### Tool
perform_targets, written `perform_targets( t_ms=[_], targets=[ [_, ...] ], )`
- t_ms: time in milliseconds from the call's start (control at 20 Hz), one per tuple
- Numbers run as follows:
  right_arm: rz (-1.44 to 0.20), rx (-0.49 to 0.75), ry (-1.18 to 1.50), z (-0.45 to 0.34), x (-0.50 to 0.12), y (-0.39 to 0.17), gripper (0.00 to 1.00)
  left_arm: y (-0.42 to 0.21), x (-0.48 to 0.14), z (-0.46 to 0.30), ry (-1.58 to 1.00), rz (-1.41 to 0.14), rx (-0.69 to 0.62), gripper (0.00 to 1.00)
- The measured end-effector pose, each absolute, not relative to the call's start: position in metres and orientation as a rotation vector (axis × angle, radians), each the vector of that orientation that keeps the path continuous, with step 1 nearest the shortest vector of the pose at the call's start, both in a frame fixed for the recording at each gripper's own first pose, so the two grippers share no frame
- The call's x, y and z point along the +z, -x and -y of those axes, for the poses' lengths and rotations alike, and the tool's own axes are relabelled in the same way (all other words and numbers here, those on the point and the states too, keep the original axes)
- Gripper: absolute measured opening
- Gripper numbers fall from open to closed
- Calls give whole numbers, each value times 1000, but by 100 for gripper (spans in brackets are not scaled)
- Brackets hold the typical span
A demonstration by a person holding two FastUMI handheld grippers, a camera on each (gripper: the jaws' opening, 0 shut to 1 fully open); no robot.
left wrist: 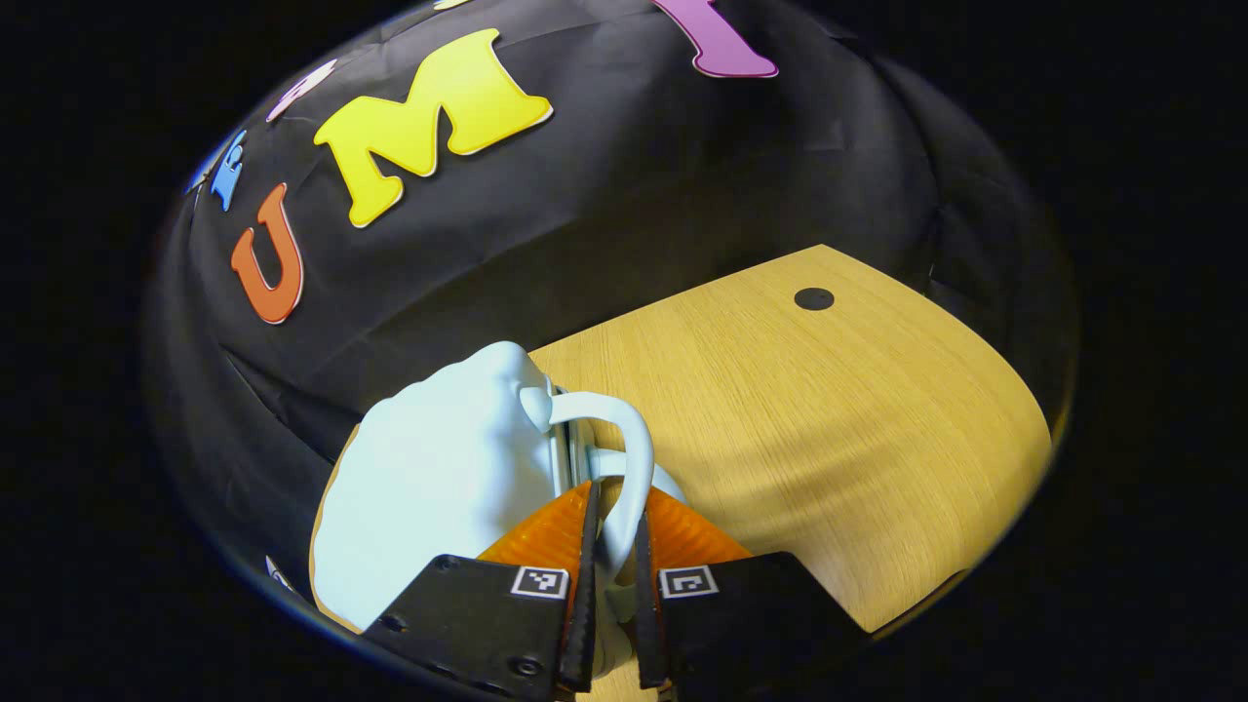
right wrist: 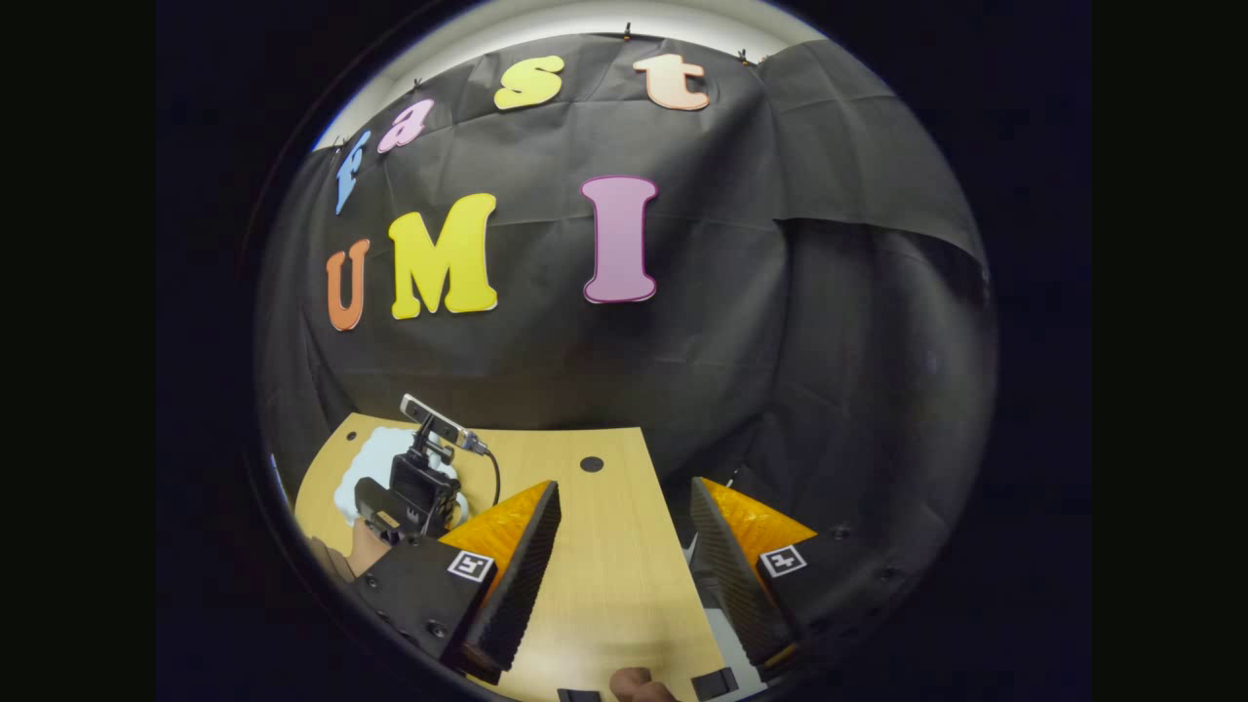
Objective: First open the suitcase, pack the skin care products into it, and then close the suitcase.
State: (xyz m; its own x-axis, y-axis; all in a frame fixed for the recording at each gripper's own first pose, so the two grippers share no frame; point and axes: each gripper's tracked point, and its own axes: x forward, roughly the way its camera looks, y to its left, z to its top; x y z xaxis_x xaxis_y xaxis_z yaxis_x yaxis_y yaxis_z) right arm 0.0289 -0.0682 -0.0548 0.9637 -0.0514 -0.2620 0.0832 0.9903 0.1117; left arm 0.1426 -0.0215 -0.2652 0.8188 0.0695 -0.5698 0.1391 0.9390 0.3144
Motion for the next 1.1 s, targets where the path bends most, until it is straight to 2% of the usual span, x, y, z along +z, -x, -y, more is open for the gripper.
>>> perform_targets(
  t_ms=[100,250,300,400,450,500,700,750,800,1100],
  targets=[
    [-251,-74,-130,59,-46,-30,81,-137,-261,23,-287,-622,-71,24],
    [-226,-81,-130,42,-32,-31,81,-122,-248,25,-158,-608,-116,47],
    [-220,-81,-133,36,-28,-31,81,-118,-239,26,-132,-596,-135,48],
    [-203,-82,-137,21,-19,-32,81,-110,-224,22,-112,-582,-156,60],
    [-192,-80,-134,13,-14,-32,79,-104,-211,15,-108,-560,-154,80],
    [-181,-78,-130,4,-8,-33,80,-100,-195,9,-91,-530,-155,77],
    [-128,-55,-112,-35,10,-34,82,-79,-121,-34,-41,-394,-127,88],
    [-117,-47,-101,-46,14,-35,78,-70,-100,-50,-38,-356,-111,89],
    [-107,-39,-90,-57,16,-36,81,-64,-81,-64,-32,-319,-102,90],
    [-91,21,-52,-127,25,-24,81,-22,9,-156,-15,-160,18,90]
  ],
)
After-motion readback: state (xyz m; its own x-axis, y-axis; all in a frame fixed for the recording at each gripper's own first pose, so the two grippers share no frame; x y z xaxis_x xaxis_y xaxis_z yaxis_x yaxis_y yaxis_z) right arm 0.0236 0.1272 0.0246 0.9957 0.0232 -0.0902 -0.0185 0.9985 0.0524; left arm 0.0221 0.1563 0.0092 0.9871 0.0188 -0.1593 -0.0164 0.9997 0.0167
